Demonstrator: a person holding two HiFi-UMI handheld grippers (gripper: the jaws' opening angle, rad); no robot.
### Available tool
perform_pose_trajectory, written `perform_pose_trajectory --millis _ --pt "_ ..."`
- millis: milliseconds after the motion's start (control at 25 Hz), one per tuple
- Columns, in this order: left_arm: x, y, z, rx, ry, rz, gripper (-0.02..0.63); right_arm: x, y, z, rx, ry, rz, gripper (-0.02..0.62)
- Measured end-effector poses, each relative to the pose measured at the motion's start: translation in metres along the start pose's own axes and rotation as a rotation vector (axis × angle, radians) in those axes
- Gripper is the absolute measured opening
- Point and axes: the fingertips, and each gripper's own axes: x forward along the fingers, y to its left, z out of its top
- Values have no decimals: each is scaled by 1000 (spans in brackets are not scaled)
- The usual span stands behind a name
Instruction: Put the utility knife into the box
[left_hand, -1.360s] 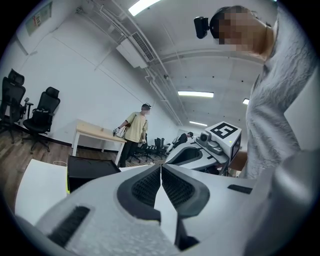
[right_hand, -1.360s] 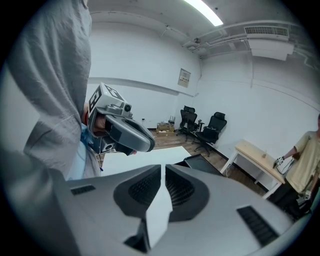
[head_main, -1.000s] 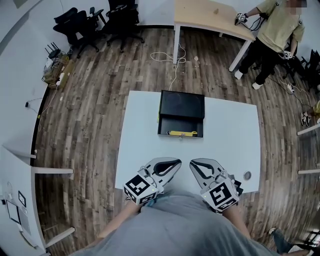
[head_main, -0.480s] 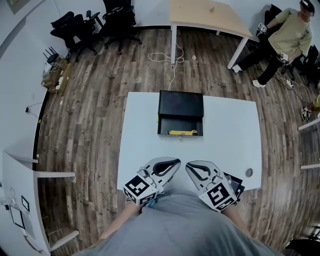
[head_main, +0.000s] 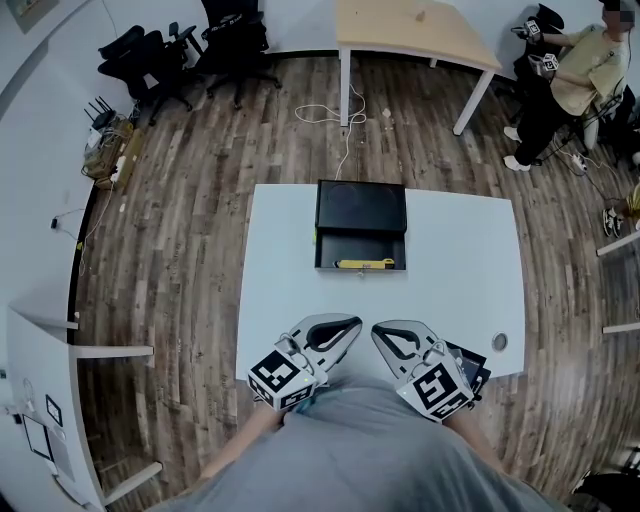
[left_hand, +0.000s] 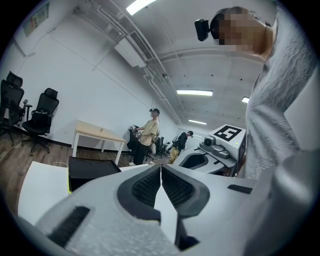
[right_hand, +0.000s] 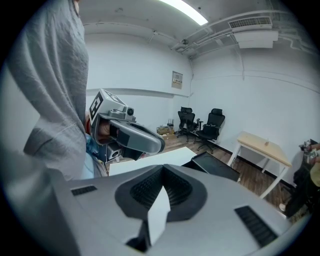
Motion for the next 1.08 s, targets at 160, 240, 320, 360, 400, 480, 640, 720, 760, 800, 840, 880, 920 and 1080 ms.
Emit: perform_pose_trajectory --millis 160,240,320,360,400,480,640,720,760,800,840,880,920,1080 --pt "0 -1 -1 3 7 -5 18 0 -1 -2 1 10 -5 29" --pt "0 -1 1 3 8 -8 18 0 -1 0 2 11 -6 29" --pt "1 -1 1 5 10 -10 18 0 -1 0 3 13 -5 29" --pt "1 -1 0 5 12 -10 18 0 -2 -1 3 13 -3 29" --pt "2 0 -1 6 13 -10 18 1 -2 -1 4 14 -1 29" --pt "2 1 -1 3 15 -9 18 2 -1 -2 2 17 5 28" --pt "1 1 -1 0 18 -6 18 3 0 -1 0 17 12 28" --pt "2 1 -2 0 19 -5 18 3 0 -2 -6 20 12 29" --pt "2 1 -2 0 19 -5 18 3 -1 -2 -11 23 11 28" --pt "2 1 -2 0 20 -4 18 4 -2 -2 -16 26 9 28" --pt "2 2 -2 -1 21 -4 18 4 -2 -2 -19 28 8 28" --pt "2 2 -2 -1 21 -3 18 4 -3 -1 -20 28 8 28" --pt "2 2 -2 -2 22 -3 18 4 -2 -2 -19 29 9 28" --pt "2 1 -3 -2 22 0 18 3 -2 -5 -20 41 12 29"
